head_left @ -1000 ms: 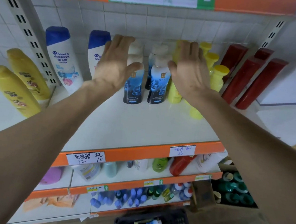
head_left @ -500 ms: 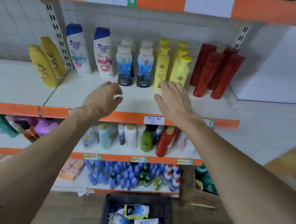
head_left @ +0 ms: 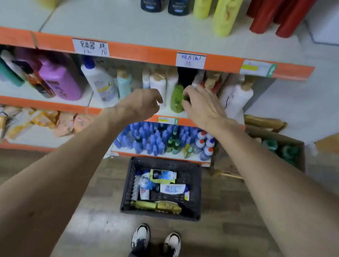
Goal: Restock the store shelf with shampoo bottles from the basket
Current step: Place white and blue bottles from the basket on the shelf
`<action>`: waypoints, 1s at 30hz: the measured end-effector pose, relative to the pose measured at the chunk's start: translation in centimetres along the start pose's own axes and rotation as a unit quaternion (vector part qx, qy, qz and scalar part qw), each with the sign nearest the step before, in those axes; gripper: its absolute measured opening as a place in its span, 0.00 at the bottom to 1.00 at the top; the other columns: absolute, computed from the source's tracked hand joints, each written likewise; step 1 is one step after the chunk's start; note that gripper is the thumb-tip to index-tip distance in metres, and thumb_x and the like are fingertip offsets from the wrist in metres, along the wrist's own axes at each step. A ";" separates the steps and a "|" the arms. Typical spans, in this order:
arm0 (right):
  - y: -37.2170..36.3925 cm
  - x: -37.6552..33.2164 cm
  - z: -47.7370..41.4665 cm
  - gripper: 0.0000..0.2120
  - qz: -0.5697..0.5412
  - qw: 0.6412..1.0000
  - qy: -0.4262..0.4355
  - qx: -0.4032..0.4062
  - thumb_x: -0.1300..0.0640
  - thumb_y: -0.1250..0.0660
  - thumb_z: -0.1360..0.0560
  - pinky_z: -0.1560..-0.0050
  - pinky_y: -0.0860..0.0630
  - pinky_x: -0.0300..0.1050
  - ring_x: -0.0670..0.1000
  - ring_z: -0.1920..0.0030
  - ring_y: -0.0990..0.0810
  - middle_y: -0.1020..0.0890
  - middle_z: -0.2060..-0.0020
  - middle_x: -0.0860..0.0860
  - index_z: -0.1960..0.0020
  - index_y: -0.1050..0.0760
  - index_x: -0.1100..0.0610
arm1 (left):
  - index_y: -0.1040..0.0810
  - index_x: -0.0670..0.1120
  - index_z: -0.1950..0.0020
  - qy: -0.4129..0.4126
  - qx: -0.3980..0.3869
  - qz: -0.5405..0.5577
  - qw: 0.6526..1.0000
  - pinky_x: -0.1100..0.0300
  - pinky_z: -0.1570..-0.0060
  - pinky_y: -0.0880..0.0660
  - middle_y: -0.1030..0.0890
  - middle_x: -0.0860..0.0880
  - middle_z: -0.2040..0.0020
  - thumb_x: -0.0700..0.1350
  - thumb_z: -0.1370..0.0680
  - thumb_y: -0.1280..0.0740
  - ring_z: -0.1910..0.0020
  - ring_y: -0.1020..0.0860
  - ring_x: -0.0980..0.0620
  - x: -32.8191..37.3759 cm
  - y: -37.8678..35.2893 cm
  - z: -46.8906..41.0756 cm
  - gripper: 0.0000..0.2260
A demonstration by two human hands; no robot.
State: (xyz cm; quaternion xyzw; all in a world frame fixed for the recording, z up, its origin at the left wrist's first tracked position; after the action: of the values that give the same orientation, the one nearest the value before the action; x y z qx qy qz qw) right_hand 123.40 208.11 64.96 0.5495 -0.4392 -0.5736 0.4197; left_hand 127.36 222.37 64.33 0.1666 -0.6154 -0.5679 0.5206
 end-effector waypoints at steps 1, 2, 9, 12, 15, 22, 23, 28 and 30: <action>-2.6 0.7 0.5 0.13 -0.003 1.000 -0.010 -0.012 0.54 0.42 0.20 0.40 0.30 0.56 0.61 0.40 0.28 0.24 0.43 0.57 0.38 0.28 0.57 | 0.22 0.42 0.39 0.003 -0.016 0.009 1.000 0.58 0.45 0.29 0.18 0.43 0.44 0.39 0.23 0.37 0.43 0.21 0.43 -1.0 -2.6 0.0 0.13; -5.5 1.4 1.1 0.13 -0.008 0.999 -0.023 -0.026 0.55 0.42 0.20 0.40 0.30 0.55 0.61 0.40 0.28 0.24 0.42 0.57 0.37 0.28 0.56 | 0.22 0.42 0.38 0.010 -0.031 0.014 0.999 0.59 0.45 0.30 0.19 0.43 0.43 0.38 0.23 0.37 0.43 0.22 0.43 -2.2 -5.4 0.2 0.13; -31.0 7.7 6.6 0.11 -0.058 0.984 -0.078 -0.147 0.56 0.43 0.18 0.44 0.29 0.52 0.58 0.42 0.26 0.23 0.44 0.54 0.39 0.26 0.53 | 0.22 0.45 0.40 0.067 -0.150 0.038 0.986 0.56 0.43 0.27 0.20 0.45 0.41 0.40 0.21 0.40 0.42 0.22 0.45 -13.5 -30.9 1.0 0.12; -43.7 11.7 9.7 0.10 -0.073 0.971 -0.105 -0.203 0.54 0.41 0.18 0.42 0.28 0.54 0.59 0.41 0.26 0.23 0.43 0.54 0.39 0.27 0.52 | 0.22 0.44 0.40 0.084 -0.197 0.052 0.976 0.57 0.46 0.26 0.19 0.47 0.43 0.39 0.21 0.40 0.45 0.21 0.47 -18.9 -43.2 2.0 0.12; -55.1 15.9 11.7 0.10 -0.071 0.959 -0.126 -0.242 0.54 0.41 0.19 0.42 0.27 0.54 0.59 0.40 0.26 0.23 0.41 0.54 0.38 0.27 0.51 | 0.22 0.44 0.40 0.090 -0.215 0.031 0.972 0.56 0.43 0.28 0.20 0.46 0.42 0.40 0.21 0.39 0.43 0.22 0.46 -24.6 -54.1 1.7 0.12; -75.6 25.4 10.9 0.13 -0.055 0.960 -0.156 -0.227 0.55 0.39 0.20 0.40 0.27 0.53 0.60 0.37 0.28 0.25 0.39 0.56 0.37 0.27 0.54 | 0.24 0.48 0.38 0.069 -0.187 -0.027 0.980 0.51 0.42 0.26 0.22 0.46 0.39 0.38 0.26 0.37 0.41 0.23 0.44 -35.5 -72.0 -5.3 0.16; -77.5 26.3 10.3 0.12 -0.055 0.963 -0.153 -0.213 0.56 0.39 0.21 0.40 0.27 0.53 0.59 0.37 0.28 0.24 0.39 0.56 0.38 0.26 0.55 | 0.24 0.48 0.38 0.063 -0.184 -0.031 0.980 0.52 0.42 0.26 0.23 0.47 0.38 0.38 0.26 0.36 0.41 0.23 0.45 -36.3 -73.8 -6.5 0.16; -83.6 28.8 8.4 0.13 -0.014 0.968 -0.145 -0.206 0.58 0.38 0.22 0.35 0.31 0.53 0.58 0.34 0.31 0.24 0.39 0.56 0.39 0.25 0.56 | 0.22 0.48 0.43 0.035 -0.173 -0.044 0.983 0.52 0.42 0.26 0.20 0.47 0.43 0.41 0.28 0.31 0.43 0.23 0.45 -38.3 -79.1 -10.9 0.14; -84.9 29.7 8.6 0.13 0.012 0.961 -0.151 -0.233 0.57 0.38 0.22 0.36 0.30 0.54 0.58 0.33 0.32 0.25 0.38 0.56 0.38 0.26 0.56 | 0.21 0.51 0.43 0.043 -0.196 -0.065 0.977 0.50 0.40 0.27 0.22 0.49 0.41 0.42 0.29 0.29 0.43 0.23 0.47 -39.3 -79.9 -11.2 0.15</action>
State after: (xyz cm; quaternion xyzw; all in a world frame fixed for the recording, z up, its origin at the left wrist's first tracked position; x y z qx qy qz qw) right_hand 113.60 202.07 -24.64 0.3380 -0.3578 -0.7316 0.4717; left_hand 121.59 223.84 -25.22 0.1251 -0.4570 -0.7024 0.5311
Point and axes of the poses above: each hand's wrist, its own z-axis away from the middle knuckle, its own y-axis out of the back of the hand, x = y × z, the point moved 9 cm from there along -z, towards the middle knuckle
